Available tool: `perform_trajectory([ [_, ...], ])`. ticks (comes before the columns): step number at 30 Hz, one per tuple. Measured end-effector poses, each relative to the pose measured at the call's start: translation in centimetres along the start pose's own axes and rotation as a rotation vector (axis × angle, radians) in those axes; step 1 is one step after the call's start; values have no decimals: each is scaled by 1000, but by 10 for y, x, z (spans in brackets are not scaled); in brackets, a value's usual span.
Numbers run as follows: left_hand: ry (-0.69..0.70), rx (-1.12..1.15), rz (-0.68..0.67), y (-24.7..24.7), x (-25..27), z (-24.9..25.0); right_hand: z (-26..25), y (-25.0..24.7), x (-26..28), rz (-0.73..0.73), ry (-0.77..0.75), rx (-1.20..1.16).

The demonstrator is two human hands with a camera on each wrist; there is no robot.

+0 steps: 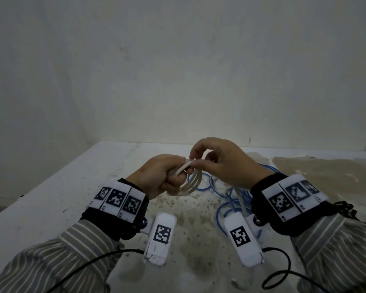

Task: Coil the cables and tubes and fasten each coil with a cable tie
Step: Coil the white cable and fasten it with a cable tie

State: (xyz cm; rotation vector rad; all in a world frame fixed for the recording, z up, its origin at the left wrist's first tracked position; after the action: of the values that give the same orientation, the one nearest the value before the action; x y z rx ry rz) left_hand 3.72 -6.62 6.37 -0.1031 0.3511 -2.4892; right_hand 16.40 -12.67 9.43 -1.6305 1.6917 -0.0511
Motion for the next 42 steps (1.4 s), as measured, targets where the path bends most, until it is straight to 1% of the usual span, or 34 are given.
perform_trajectory([
  [5, 3, -5, -5, 1, 0, -1, 4, 5, 0, 32, -28, 23],
  [8, 31, 29, -23, -2, 2, -2, 3, 2, 0, 14, -13, 14],
  [10, 38, 32, -59, -3, 4, -2, 2, 1, -1, 1, -2, 21],
  [12, 14, 15, -79, -5, 5, -3, 3, 0, -2, 9, -1, 48],
  [14, -17, -2, -69, -6, 5, -3, 7, -1, -2, 33, 4, 50],
  [16, -26, -5, -63, -7, 5, -3, 9, 2, -2, 19, -4, 47],
  [18, -14, 21, -76, -6, 5, -2, 9, 5, -2, -28, -10, -4],
  [20, -5, 58, -77, -6, 7, -1, 8, 5, -2, -45, 1, -84],
  [22, 7, 89, -62, -8, 9, 0, 8, 3, -3, -10, -14, -106],
  [26, 47, 95, -44, -12, 8, 4, 11, -3, -5, 154, -13, -197],
  [28, 65, 101, -29, -11, 7, 5, 12, -2, -5, 190, -34, -187],
  [31, 87, 112, 13, -9, 7, 1, 14, 0, -4, 176, -3, -213],
  [35, 131, 137, 98, -11, 8, 2, 22, 2, 3, 136, 82, -355],
  [38, 162, 230, 160, -15, 6, 7, 20, 8, 7, 64, 97, -310],
  [42, 197, 274, 185, -13, 2, 12, 19, 13, 10, 24, 145, -310],
])
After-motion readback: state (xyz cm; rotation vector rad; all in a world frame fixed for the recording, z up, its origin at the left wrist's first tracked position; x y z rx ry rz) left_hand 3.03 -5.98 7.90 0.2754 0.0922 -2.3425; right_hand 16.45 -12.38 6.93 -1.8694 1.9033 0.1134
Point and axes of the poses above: each hand's wrist, its own x-axis away from the middle knuckle, its own y-axis out of the palm, z = x × y, the point moved 4 cm from there along -x, towards the middle knuckle, and after that the axes turned 11 degrees about -x, right-handed, at the moved point
